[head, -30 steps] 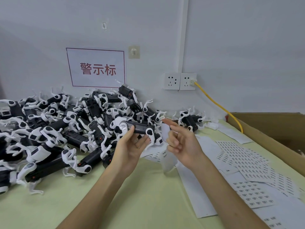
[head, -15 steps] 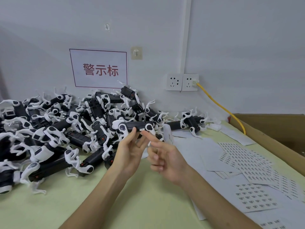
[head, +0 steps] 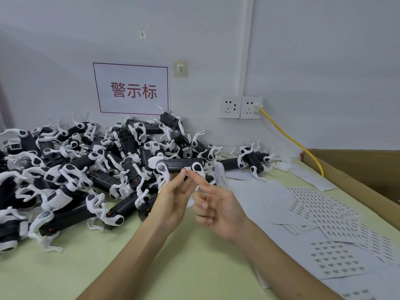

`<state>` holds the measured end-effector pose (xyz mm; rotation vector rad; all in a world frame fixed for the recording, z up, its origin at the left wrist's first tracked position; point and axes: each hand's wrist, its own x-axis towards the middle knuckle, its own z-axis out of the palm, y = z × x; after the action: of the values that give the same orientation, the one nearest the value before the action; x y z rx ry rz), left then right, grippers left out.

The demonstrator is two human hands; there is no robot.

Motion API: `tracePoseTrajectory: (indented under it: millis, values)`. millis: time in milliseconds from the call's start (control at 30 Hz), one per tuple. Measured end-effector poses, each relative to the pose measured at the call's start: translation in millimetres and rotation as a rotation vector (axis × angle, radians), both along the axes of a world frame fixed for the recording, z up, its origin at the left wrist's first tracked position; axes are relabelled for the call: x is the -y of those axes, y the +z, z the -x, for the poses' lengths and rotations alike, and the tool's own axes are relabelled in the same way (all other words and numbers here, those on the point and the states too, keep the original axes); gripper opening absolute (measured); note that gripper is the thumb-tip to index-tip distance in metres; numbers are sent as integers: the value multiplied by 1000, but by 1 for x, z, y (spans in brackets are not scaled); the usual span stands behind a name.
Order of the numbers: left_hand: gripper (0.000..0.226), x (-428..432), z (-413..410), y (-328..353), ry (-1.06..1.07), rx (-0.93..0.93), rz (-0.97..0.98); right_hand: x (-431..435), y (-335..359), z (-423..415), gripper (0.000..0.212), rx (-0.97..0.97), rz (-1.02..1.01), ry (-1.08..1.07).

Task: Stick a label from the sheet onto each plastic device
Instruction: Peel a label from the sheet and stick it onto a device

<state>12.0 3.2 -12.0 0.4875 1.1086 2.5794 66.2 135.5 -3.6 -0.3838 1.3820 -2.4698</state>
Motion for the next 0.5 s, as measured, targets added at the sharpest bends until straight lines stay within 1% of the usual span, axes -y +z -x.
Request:
tracePoseTrajectory:
  millis: [167, 500]
  values:
    - [23, 0, 1, 0, 24, 21, 2, 0, 0, 0, 50, 8, 8, 0]
    - [22, 0, 2, -1, 47, 34, -2, 1, 1, -2, 49, 22, 19, -8]
